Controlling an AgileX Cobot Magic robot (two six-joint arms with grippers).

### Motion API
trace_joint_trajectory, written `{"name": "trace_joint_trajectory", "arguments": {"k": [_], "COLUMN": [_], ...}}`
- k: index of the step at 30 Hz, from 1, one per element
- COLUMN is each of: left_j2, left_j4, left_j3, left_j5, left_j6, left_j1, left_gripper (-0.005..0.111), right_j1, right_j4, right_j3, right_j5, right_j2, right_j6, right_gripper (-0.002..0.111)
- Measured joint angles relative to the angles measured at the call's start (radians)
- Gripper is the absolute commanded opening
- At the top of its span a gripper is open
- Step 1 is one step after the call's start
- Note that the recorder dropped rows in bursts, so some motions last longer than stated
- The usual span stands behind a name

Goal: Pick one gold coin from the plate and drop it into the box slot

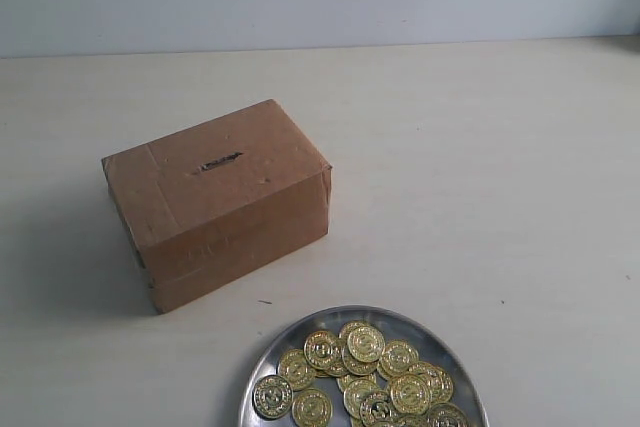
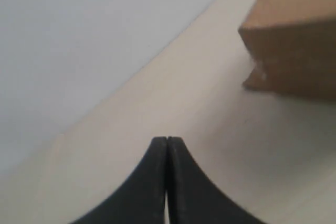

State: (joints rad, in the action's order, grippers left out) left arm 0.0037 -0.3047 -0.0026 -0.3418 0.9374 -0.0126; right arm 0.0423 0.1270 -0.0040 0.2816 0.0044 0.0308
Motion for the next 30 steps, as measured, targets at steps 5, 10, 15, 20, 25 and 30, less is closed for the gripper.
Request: {"name": "trace_joint_trajectory", "arguments": {"k": [5, 10, 15, 20, 25, 30], "left_j2": [0.0, 0.0, 0.0, 0.0, 0.0, 0.0], "left_j4": [-0.032, -0.003, -0.001, 0.001, 0.001, 0.003], "left_j3": [0.0, 0.0, 0.0, 0.0, 0.0, 0.0], "left_j5": [0.0, 0.0, 0.0, 0.0, 0.0, 0.0], "left_j6": [-0.403, -0.433, -0.437, -0.439, -0.449, -0.62], "left_j1": [0.0, 0.0, 0.0, 0.0, 0.0, 0.0], "left_gripper": [0.0, 0.0, 0.0, 0.0, 0.0, 0.0], "right_j1": [0.0, 0.0, 0.0, 0.0, 0.0, 0.0], "right_j4": [0.0, 0.0, 0.0, 0.0, 0.0, 0.0], "right_j3": [0.0, 0.0, 0.0, 0.0, 0.0, 0.0], "right_j5": [0.0, 0.0, 0.0, 0.007, 0.072, 0.093], "right_j2": [0.0, 0.0, 0.0, 0.0, 0.0, 0.0], "right_j6": [0.0, 0.0, 0.0, 0.0, -0.019, -0.052], "right_gripper": [0.0, 0.0, 0.0, 0.0, 0.0, 0.0]}}
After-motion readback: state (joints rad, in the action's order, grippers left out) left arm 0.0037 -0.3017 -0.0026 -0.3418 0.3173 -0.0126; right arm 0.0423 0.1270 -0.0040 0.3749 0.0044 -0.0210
